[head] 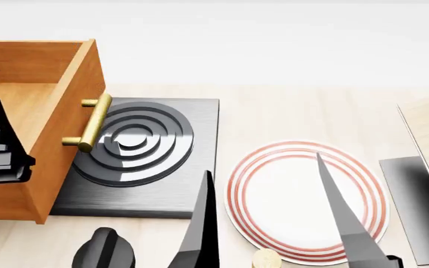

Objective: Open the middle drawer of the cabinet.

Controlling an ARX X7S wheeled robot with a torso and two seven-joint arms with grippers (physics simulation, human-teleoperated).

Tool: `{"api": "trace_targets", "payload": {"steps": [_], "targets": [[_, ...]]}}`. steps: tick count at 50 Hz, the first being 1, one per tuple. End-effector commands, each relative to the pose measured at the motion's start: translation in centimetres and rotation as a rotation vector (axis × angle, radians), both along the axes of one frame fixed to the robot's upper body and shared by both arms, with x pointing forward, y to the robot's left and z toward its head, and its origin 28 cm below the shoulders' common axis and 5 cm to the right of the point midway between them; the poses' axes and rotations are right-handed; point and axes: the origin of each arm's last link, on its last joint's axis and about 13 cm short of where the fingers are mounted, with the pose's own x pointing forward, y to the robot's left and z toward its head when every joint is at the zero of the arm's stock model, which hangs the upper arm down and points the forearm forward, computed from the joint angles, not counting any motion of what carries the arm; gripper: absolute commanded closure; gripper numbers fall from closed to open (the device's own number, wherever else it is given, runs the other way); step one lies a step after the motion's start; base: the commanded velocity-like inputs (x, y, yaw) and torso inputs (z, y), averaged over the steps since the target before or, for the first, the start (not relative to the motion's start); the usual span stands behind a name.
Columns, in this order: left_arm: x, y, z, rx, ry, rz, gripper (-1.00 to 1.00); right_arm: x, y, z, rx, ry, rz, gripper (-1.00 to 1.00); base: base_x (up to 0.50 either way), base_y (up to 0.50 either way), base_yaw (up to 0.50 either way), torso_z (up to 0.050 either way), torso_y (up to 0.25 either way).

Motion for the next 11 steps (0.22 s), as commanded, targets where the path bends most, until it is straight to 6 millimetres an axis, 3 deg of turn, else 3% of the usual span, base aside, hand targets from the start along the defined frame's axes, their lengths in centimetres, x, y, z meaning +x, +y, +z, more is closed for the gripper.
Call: {"api": "trace_targets", "payload": {"steps": [1,11], "targets": [[-1.6,0.2,-1.7,-0.017,-0.069,0.017,-1.00,0.0,0.0,-0.1,0.002,-0.001,-0.003,-1.00,0.00,0.00,0.00,0.000,0.000],[-3.2,0.4,-2.7,-0.028,-0.134,0.036,-1.00,-0.2,0.1,-0.2,0.010,-0.046,0.001,-1.00,0.00,0.00,0.00,0.000,0.000]]}}
